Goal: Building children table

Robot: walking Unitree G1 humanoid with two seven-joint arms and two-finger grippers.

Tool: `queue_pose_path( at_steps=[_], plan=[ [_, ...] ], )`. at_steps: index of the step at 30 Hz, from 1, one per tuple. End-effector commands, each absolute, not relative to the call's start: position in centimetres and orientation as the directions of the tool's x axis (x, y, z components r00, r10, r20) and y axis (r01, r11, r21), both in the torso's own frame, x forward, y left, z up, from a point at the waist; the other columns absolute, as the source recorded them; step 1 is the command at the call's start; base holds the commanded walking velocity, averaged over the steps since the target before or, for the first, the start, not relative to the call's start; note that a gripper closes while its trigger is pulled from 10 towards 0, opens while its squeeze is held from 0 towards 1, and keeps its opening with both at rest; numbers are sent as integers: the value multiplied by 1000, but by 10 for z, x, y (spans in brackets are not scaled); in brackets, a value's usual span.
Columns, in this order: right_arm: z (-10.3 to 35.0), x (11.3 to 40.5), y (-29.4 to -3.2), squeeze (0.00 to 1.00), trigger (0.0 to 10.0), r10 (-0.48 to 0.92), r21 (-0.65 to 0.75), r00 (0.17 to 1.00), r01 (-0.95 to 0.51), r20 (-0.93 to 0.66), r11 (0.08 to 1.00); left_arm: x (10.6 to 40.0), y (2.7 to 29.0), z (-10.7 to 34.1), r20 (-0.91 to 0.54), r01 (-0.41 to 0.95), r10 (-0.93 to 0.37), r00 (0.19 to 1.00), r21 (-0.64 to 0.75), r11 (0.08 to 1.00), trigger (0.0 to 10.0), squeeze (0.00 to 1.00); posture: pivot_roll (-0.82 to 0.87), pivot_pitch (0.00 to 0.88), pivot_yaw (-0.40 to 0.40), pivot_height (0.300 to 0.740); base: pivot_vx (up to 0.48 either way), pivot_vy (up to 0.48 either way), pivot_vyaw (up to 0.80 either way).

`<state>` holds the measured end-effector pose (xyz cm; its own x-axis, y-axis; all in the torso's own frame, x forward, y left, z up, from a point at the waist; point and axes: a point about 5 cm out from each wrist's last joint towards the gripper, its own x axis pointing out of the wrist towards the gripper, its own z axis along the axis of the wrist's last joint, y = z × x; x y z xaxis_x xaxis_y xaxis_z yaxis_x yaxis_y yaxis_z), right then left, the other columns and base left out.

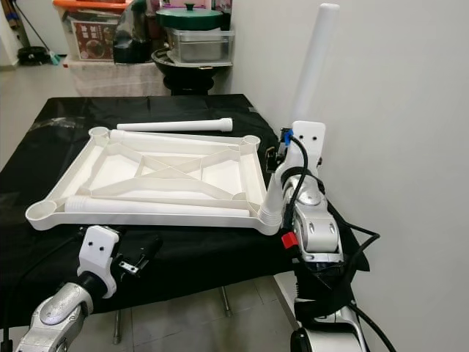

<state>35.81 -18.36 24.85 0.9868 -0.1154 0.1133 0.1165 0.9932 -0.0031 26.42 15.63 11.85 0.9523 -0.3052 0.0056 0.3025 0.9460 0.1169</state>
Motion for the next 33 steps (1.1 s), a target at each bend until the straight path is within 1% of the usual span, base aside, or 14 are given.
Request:
queue_pose_path(
  at_steps=[1, 2, 6, 10, 13, 19, 25, 26, 29, 30, 31, 32, 33],
  plan=[
    [251, 361, -186, 0, 10000, -84, -30, 990, 87, 110, 996, 265, 155, 116, -1, 316, -318, 948, 118, 941, 10000, 0, 35, 0, -50, 740, 0, 0, 0],
    [251, 361, -186, 0, 10000, -84, -30, 990, 87, 110, 996, 265, 155, 116, -1, 316, -318, 948, 118, 941, 10000, 0, 35, 0, -50, 740, 0, 0, 0],
    [257, 367, -185, 0, 10000, 19, -100, 994, -7, 112, 995, 265, 154, 116, -3, 320, -322, 947, 118, 940, 10000, 0, 39, 0, -51, 740, 0, 0, 0],
    [256, 370, -188, 0, 10000, 39, -103, 995, -29, 92, 994, 264, 155, 116, -3, 318, -320, 947, 118, 941, 10000, 0, 47, 0, -56, 740, 0, 0, 0],
    [254, 372, -189, 0, 10000, 66, -80, 995, -61, 68, 995, 264, 156, 116, -4, 314, -316, 949, 120, 942, 10000, 0, 49, 0, -57, 740, 0, 0, 0],
    [250, 372, -189, 0, 10000, 85, -69, 995, -81, 50, 994, 262, 156, 115, -7, 315, -317, 948, 120, 941, 10000, 0, 50, 0, -56, 740, 0, 0, 0],
    [247, 376, -197, 0, 10000, 76, -51, 996, -74, 37, 996, 263, 156, 115, -8, 317, -318, 948, 123, 940, 10000, 0, 50, 0, -56, 740, 0, 0, 0],
    [247, 376, -197, 0, 9647, 76, -48, 996, -74, 36, 996, 263, 156, 115, -8, 317, -318, 948, 123, 940, 10000, 0, 50, 0, -55, 740, 0, 0, 0],
    [246, 377, -198, 0, 9647, 78, -46, 996, -77, 35, 996, 263, 157, 115, -8, 317, -318, 948, 124, 940, 10000, 0, 50, 0, -55, 740, 0, 0, 0],
    [245, 377, -198, 0, 4157, 79, -42, 996, -77, 32, 996, 263, 157, 115, -8, 317, -319, 948, 124, 940, 10000, 0, 52, 0, -55, 740, 0, 0, 0],
    [244, 377, -198, 0, 588, 75, -38, 997, -74, 30, 997, 263, 157, 115, -8, 317, -319, 948, 124, 940, 10000, 0, 53, 0, -56, 740, 0, 0, 0],
    [244, 378, -198, 0, 0, 74, -33, 997, -73, 31, 997, 263, 157, 115, -8, 317, -318, 948, 124, 940, 10000, 0, 54, 0, -56, 740, 0, 0, 0],
    [244, 378, -198, 0, 0, 74, -31, 997, -73, 32, 997, 263, 157, 115, -8, 317, -318, 948, 124, 940, 10000, 0, 54, 0, -56, 740, 0, 0, 0]
  ],
)
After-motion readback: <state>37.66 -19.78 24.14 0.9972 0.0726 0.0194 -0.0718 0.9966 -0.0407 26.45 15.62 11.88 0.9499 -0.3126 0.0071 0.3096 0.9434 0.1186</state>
